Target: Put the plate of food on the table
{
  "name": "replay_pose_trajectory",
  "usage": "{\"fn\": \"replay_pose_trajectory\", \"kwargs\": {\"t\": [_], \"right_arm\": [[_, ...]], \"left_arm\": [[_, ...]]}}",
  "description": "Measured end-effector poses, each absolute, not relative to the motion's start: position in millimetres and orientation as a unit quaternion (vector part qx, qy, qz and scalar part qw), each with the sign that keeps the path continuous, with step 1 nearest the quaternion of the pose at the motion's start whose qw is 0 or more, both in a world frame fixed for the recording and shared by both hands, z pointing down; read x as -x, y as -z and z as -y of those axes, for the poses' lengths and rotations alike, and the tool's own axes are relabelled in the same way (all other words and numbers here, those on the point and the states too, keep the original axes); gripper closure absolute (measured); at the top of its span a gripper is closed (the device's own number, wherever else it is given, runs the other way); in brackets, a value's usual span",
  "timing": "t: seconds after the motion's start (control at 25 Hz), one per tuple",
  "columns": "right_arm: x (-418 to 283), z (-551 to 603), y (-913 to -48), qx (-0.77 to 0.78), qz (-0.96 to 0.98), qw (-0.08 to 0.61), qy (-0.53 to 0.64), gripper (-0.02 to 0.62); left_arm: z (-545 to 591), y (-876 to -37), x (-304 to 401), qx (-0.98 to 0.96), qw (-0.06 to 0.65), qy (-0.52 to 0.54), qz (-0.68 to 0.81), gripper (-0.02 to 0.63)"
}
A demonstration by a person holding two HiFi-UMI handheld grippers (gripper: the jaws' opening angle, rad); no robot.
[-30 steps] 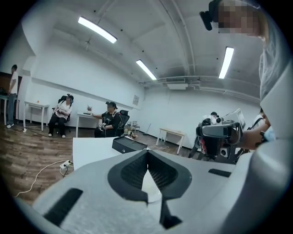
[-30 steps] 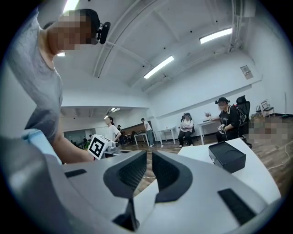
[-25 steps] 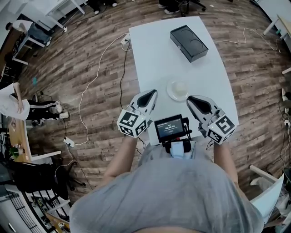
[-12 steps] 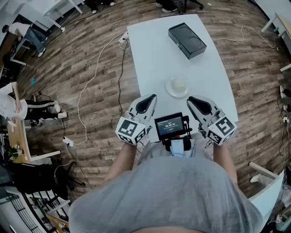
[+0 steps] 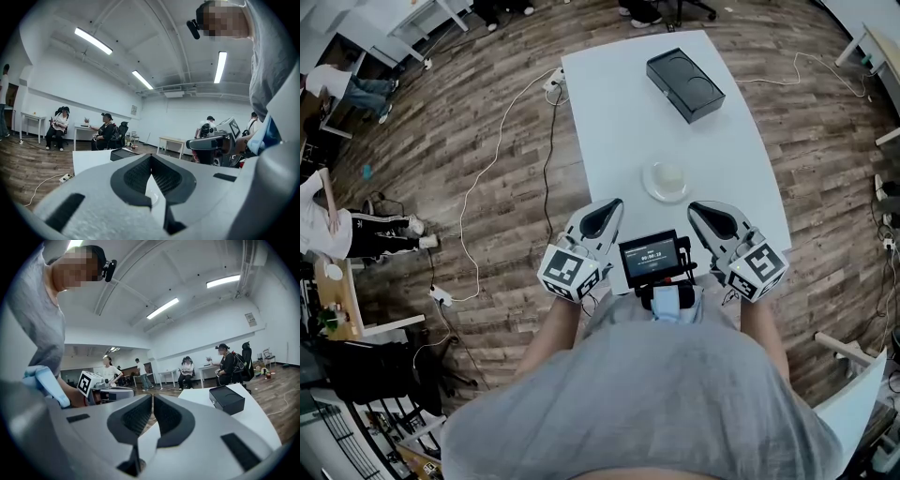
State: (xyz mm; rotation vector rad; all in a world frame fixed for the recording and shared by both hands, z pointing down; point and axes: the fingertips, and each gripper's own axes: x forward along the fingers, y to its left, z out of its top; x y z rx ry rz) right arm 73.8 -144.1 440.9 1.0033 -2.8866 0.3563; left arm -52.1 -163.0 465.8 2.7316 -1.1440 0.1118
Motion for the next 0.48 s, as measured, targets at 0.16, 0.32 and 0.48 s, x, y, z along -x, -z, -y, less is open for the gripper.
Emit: {"fn": "replay_pose_trajectory", "kwargs": {"t": [0.16, 0.32, 0.48], "right_arm": [[-74.9, 147.5, -442.9, -0.325, 0.937, 0.039, -0.12, 0.565], [-74.4, 146.4, -444.9, -0.324, 0.937, 0.05, -0.117, 0.566], [-84.2, 152.7, -449.8, -0.326, 0.936, 0.049, -0.122, 0.566]], "left_arm": [[168.8, -465.7, 51.6, -0.918, 0.09, -0.035, 0.385, 0.588], [168.3, -466.9, 50.3, -0.918, 0.099, -0.032, 0.383, 0.588], [172.6, -471.1, 38.8, -0.918, 0.102, -0.034, 0.381, 0.588]]}}
